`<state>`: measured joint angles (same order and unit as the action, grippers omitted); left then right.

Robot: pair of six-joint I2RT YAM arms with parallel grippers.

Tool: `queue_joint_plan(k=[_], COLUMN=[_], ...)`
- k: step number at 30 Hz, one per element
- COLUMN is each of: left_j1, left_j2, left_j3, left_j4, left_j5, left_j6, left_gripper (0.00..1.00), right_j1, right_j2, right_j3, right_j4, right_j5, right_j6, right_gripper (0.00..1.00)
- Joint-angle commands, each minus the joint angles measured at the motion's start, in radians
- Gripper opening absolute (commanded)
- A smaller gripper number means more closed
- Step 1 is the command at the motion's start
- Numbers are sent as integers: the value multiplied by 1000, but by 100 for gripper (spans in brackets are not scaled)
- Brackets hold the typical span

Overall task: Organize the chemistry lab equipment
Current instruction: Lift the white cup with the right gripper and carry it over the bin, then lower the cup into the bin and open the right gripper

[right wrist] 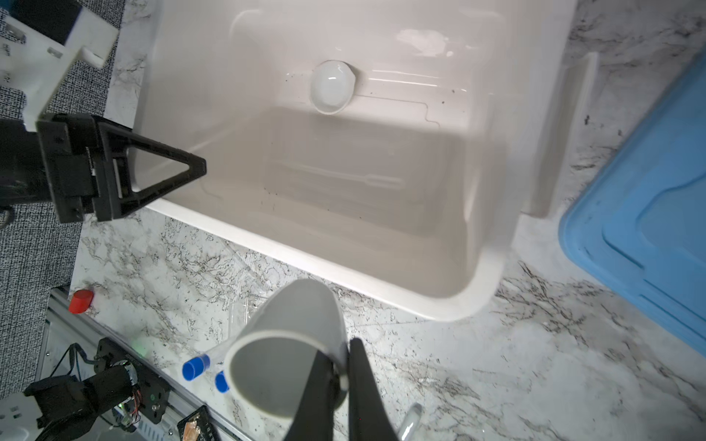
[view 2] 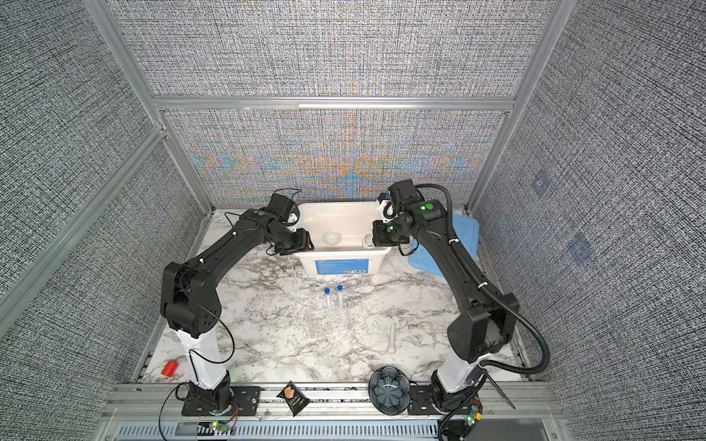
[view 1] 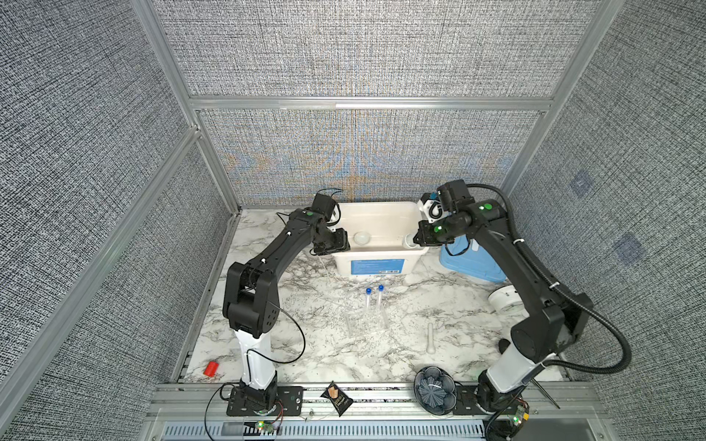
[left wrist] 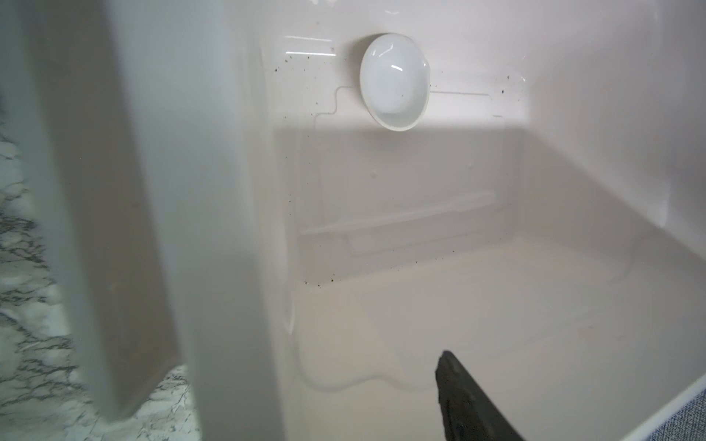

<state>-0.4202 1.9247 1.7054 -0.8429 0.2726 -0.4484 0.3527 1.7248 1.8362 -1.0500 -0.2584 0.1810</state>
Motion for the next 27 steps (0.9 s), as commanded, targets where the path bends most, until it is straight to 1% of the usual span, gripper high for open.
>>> queue_joint_plan(k=[1, 5, 7, 9, 11, 13, 17, 20, 23, 27], left_j1=[-5, -7, -6, -5, -4, -4, 22, 45, 49, 49], left_j2=[-5, -41, -65, -96, -131, -177, -260, -328, -381, -384], left_j3=[-4, -45, -59, -73, -109, -169, -236, -302, -355, -383], left_j4=[10, 59, 60, 51, 69, 123, 138, 176, 214, 243], left_j5=[27, 79, 79, 66, 79, 111, 74, 51, 18, 30], left_j6=[-15, -50, -51, -58, -106, -158, -222, -275, -301, -303], left_gripper=[62, 62, 62, 65, 67, 68, 68, 69, 69, 69], right_j1=[16, 48, 63, 85, 110, 128, 145, 153, 176, 196], right_j2=[70, 196, 265, 340, 404, 462, 574, 628, 669, 708], right_j3=[81, 210, 280, 354, 417, 474, 587, 610, 618, 629], right_j4=[-52, -91, -113, -135, -154, -161, -182, -172, -160, -137], right_j5=[-24, -21, -17, -8, 10, 17, 27, 12, 53, 46], right_j6=[-20, -9, -4, 0, 5, 20, 42, 32, 24, 49], right_gripper=[0, 0, 0, 0, 0, 0, 0, 0, 0, 0])
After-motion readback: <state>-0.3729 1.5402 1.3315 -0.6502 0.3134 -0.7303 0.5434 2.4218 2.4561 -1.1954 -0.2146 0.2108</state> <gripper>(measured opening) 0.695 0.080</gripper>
